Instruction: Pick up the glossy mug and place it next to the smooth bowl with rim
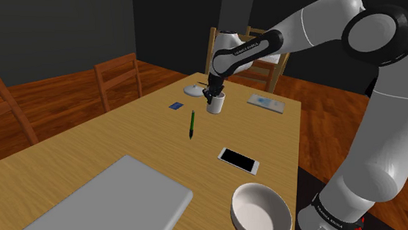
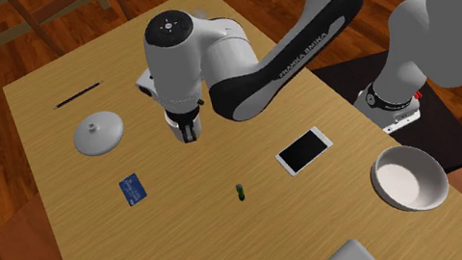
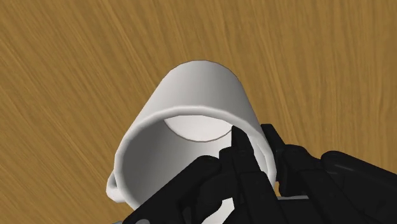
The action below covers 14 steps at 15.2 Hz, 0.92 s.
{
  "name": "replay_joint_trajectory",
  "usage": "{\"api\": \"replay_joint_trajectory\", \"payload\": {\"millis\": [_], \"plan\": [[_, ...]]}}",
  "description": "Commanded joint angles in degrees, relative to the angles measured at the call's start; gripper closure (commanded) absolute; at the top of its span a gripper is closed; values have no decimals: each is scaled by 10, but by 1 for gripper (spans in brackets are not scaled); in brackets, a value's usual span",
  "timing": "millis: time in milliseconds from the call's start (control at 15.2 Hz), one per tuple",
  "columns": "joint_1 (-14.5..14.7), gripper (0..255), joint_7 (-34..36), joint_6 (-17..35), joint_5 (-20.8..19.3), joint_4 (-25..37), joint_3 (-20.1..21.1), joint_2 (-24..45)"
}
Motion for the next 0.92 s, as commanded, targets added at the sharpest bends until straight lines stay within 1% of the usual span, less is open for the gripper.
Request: {"api": "replay_joint_trajectory", "payload": {"millis": [0, 858], "plan": [[0, 255, -1, -12, 1, 4, 0, -8], [0, 255, -10, -104, 8, 62, 2, -43]]}}
